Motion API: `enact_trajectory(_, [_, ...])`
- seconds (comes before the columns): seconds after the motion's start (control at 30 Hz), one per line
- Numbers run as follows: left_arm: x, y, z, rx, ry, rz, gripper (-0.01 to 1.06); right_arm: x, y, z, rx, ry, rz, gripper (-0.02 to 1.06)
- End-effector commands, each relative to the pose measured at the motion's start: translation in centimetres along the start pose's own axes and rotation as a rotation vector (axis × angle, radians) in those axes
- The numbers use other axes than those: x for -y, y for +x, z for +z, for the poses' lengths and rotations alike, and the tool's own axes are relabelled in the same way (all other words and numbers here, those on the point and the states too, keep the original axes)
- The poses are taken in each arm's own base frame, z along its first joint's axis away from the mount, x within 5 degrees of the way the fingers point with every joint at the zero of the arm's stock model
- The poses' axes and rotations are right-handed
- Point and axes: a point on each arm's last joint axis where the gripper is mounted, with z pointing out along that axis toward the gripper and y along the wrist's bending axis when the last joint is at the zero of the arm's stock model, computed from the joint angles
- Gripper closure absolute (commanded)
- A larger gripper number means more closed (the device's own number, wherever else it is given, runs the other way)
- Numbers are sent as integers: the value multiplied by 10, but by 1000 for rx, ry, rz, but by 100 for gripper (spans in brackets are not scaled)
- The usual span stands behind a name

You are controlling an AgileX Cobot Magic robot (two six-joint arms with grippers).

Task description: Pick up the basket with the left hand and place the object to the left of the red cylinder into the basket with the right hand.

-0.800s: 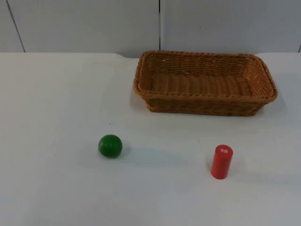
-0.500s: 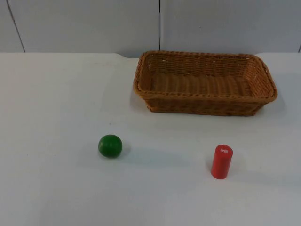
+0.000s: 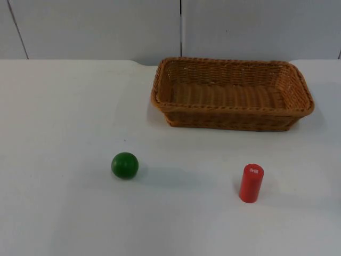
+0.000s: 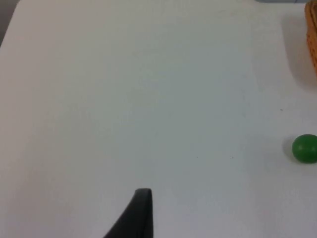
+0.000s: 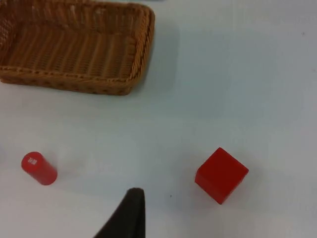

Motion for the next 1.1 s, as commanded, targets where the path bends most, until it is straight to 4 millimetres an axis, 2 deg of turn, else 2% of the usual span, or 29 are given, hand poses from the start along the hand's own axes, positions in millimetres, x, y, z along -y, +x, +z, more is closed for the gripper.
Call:
enact_trajectory(0.0, [0,-11,11,-7,10,-13,0,0,-8,11,-9,0,-15,-1])
enact_trajectory(0.03, [0,-13,18,-26,12,-19,0,0,-12,24,-40,-1,-15,-1])
enact_trajectory(0.07, [0,-13,18,-26,12,-19,0,0,-12,24,-40,-1,-15,-1])
enact_trajectory(0.13, [-1,-17,39,-90,16,-34,0,0,-14,43,-108,-1,-18,-1])
enact_trajectory(0.23, [-1,-19,59,-155,27,-53,0,0,-14,66,-205,-3,-19,-1])
enact_trajectory(0.37, [-1,-19,73,-211,40,-50,0,-1,-13,81,-268,-4,-19,-1])
enact_trajectory(0.6, [1,-20,88,-243,72,-47,0,-1,-13,83,-279,-5,-18,-1])
enact_trajectory(0.77, [3,-35,107,-273,105,-44,0,-1,-13,83,-270,-5,-18,-1])
enact_trajectory(0.9, [10,-67,141,-299,188,-32,0,-1,-13,83,-269,-5,-18,-1])
enact_trajectory(0.93, [10,-67,141,-299,188,-32,0,-1,-13,83,-269,-5,-18,-1])
enact_trajectory(1.07, [35,-95,192,-357,257,34,0,-1,-14,83,-266,-4,-20,-1])
